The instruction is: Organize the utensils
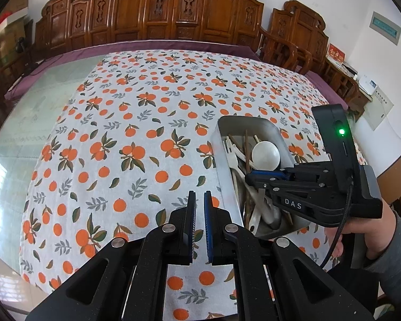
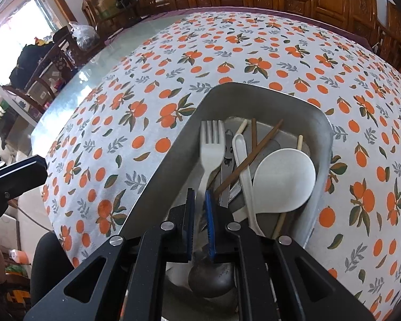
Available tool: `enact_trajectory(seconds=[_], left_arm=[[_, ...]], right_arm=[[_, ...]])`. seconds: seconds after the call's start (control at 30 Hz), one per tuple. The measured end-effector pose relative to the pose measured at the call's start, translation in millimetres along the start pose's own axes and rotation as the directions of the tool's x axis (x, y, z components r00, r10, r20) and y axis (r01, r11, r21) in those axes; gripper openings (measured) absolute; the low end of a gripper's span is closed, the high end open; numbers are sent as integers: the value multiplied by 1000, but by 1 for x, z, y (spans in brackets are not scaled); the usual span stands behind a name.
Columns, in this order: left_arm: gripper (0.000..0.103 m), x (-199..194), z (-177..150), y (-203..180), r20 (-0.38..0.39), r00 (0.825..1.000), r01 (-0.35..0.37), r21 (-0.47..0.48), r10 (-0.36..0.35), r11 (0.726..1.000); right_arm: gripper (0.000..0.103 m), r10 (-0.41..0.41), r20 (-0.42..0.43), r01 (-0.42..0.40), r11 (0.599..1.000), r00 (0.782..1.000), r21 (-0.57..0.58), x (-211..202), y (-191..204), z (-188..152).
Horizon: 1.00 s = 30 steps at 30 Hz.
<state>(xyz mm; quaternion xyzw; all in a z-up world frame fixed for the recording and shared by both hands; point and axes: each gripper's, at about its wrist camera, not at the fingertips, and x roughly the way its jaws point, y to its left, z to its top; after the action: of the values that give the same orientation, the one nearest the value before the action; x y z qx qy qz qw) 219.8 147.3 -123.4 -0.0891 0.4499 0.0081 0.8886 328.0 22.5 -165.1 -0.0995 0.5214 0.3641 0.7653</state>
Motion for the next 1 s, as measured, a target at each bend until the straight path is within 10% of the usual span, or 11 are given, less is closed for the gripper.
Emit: enact_trajectory(seconds=[0.4,0.57,0.73,1.0], left_arm=[[6,-31,3,-25,67,998,-13,19,12,1000],[23,-51,0,-40,113,994,-12,37,8,999],[73,-67,-6,-55,156,988,-18,47,10,999],[92,-84,-23,-77,178,984,-29,39,21,999]], right_arm=[[11,-8,167,5,1000,986,22,-80,-12,-23],[11,-34,238,29,999,971,26,-120,-14,-45],[29,-64,299,52,998,952,45,-155,-17,-73],[91,-160,365,122,985,917,125,-199,-24,-115]])
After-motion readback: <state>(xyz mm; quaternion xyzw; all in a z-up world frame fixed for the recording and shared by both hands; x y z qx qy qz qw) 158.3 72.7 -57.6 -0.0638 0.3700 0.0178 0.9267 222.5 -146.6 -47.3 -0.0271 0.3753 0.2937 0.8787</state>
